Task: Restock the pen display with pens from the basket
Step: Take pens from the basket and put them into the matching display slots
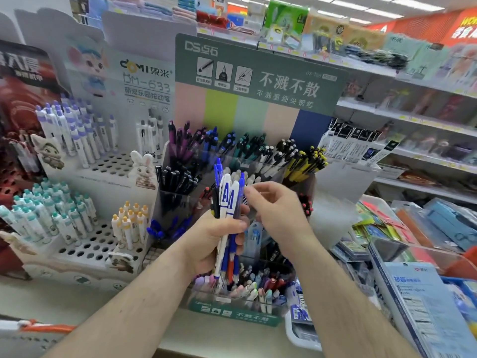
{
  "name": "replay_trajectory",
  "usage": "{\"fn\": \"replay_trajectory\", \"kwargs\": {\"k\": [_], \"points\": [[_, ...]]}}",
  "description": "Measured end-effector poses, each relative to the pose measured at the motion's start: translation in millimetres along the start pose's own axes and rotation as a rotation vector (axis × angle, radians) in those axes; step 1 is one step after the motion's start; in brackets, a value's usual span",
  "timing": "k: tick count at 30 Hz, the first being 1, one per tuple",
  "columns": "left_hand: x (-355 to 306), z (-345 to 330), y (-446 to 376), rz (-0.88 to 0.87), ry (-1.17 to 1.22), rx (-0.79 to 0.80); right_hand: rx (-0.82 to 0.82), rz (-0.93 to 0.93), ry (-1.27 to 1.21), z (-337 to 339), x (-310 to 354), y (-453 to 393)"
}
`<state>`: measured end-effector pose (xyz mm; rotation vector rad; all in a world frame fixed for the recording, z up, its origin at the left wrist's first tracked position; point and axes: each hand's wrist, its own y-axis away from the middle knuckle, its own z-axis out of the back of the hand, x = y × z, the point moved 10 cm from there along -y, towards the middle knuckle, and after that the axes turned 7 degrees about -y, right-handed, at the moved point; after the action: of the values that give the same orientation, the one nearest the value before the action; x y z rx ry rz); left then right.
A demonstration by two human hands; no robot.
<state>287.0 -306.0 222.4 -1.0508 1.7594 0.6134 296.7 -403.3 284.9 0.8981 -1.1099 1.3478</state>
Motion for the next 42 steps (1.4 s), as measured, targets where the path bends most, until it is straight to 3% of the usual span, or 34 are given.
{"fn": "replay_trajectory", "kwargs": {"k": [3, 9, 18, 27, 34, 38, 42], "points": [[2, -9, 4, 0.024, 0.014, 0.059, 0.103, -0.048, -0.142, -17, -6, 3], [6, -9, 12, 0.051, 0.027, 0.083, 0.149, -0.009, -0.143, -18, -3, 7], [12, 21, 18, 0.068, 0.085, -0.160, -0.246, 0.002, -0.504, 27, -12, 10], [7, 39, 24, -0.023, 0.198, -0.264, -0.413, -0.074, -0.541, 31, -34, 15], [-5, 68, 41, -0.103, 0.472, -0.254, -0.305, -0.090, -0.594, -6, -33, 14], [-10, 97, 58, -0.127, 0.422, -0.346, -0.331, 0.048, -0.495, -2, -15, 12], [-10, 126, 77, -0.146, 0.391, -0.443, -0.305, 0.201, -0.208, -10, 0, 9]]}}
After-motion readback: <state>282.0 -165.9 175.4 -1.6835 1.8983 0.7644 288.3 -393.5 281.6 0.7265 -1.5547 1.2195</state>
